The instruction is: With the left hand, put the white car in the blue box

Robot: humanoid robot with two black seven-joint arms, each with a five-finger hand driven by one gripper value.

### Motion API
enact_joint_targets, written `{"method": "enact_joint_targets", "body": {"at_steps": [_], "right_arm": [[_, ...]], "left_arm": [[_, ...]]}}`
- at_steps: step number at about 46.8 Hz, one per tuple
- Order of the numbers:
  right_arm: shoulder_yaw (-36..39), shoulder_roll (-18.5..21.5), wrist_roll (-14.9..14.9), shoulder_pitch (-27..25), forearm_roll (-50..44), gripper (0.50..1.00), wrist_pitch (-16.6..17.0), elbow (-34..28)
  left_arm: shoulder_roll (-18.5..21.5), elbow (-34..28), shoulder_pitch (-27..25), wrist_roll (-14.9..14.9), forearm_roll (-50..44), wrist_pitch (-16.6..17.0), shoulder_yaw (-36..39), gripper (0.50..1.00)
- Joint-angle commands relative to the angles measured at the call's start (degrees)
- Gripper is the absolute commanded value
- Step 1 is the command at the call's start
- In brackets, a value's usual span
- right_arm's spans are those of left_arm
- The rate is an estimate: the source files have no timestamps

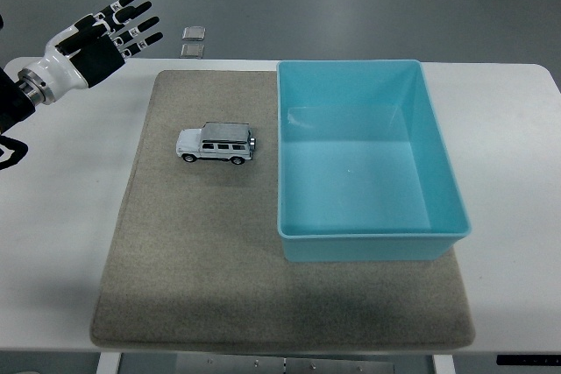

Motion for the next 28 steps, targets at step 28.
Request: {"method": "enact_joint_targets", "body": {"at_steps": [28], "right_arm": [[0.0, 0.0, 0.0, 0.0, 0.0, 0.936, 0.0, 0.0]], "left_arm": [[0.1, 0.0, -0.3, -2.1, 7.2, -0.8, 2.9, 1.000]]}}
